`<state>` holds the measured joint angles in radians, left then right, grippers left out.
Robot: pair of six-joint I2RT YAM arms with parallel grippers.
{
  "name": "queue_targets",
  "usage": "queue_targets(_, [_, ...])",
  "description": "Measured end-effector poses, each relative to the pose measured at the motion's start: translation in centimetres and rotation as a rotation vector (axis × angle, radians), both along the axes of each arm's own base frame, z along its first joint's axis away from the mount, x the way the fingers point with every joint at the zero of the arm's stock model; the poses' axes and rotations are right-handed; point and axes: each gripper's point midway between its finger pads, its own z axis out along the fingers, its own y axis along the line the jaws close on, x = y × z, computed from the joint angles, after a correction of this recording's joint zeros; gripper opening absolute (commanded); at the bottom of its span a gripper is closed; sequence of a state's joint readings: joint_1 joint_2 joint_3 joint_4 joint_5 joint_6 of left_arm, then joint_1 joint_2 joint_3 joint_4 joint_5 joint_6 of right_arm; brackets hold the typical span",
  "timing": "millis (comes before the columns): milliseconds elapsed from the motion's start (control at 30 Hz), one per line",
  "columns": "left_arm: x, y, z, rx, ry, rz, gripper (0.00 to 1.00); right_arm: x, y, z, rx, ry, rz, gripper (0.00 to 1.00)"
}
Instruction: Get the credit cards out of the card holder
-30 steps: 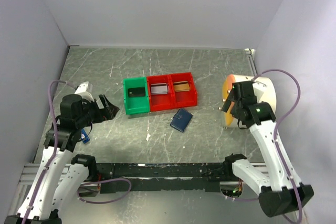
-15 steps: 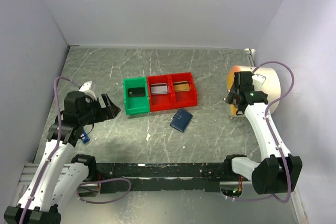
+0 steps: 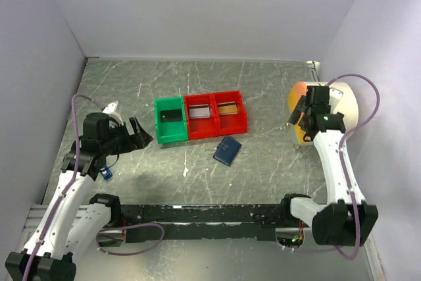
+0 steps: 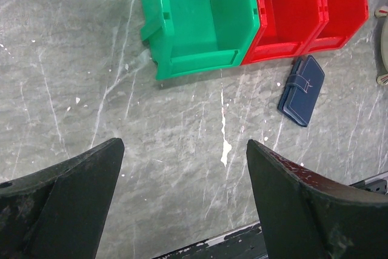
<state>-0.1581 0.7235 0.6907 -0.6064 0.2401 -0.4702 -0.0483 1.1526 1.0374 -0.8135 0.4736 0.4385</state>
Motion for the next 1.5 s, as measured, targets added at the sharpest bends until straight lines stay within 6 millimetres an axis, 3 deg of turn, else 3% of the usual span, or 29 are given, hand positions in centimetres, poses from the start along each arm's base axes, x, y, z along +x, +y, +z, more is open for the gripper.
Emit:
queue_targets(133, [0.1, -0.1, -0.2, 0.000, 0.007, -0.003, 0.94, 0.0, 2.1, 4.7, 0.071, -0.164, 0.119, 1.00])
queue_targets(300, [0.1, -0.2, -0.3, -0.001, 0.016, -0.007, 0.94, -1.0, 7.8, 12.2, 0.224, -0.478, 0.404, 1.00])
queue_targets(400, [0.2, -0.2, -0.3, -0.001, 0.013, -0.008, 0.93, -1.6, 11.8, 13.4, 0.353, -0.555, 0.592, 0.97])
queue_targets(467, [0.3, -0.2, -0.3, -0.001, 0.013, -0.008, 0.93, -1.7, 14.0, 12.0, 0.446, -0.527, 0.686, 0.96])
queue_targets(600, [0.4, -0.2, -0.6, 0.001, 0.026, -0.008, 0.92, -1.5, 16.2, 7.6, 0.581, -0.371, 0.766, 0.95])
queue_targets(733, [0.4, -0.3, -1.0, 0.002, 0.043, -0.012, 0.92, -0.9, 18.5, 5.0, 0.635, -0.241, 0.837, 0.95])
queue_targets(967, [0.4, -0.3, -1.2, 0.004, 0.049, -0.016, 0.93, -0.7, 27.2, 1.3, 0.586, -0.036, 1.036, 0.98])
queue_targets(1267, [0.4, -0.3, -1.2, 0.003, 0.049, -0.017, 0.93, 3.4, 31.5, -6.0, 0.517, 0.134, 0.924, 1.00])
queue_targets(1500, [0.4, -0.3, -1.2, 0.004, 0.051, -0.017, 0.92, 5.5, 34.4, -8.9, 0.525, 0.172, 0.921, 1.00])
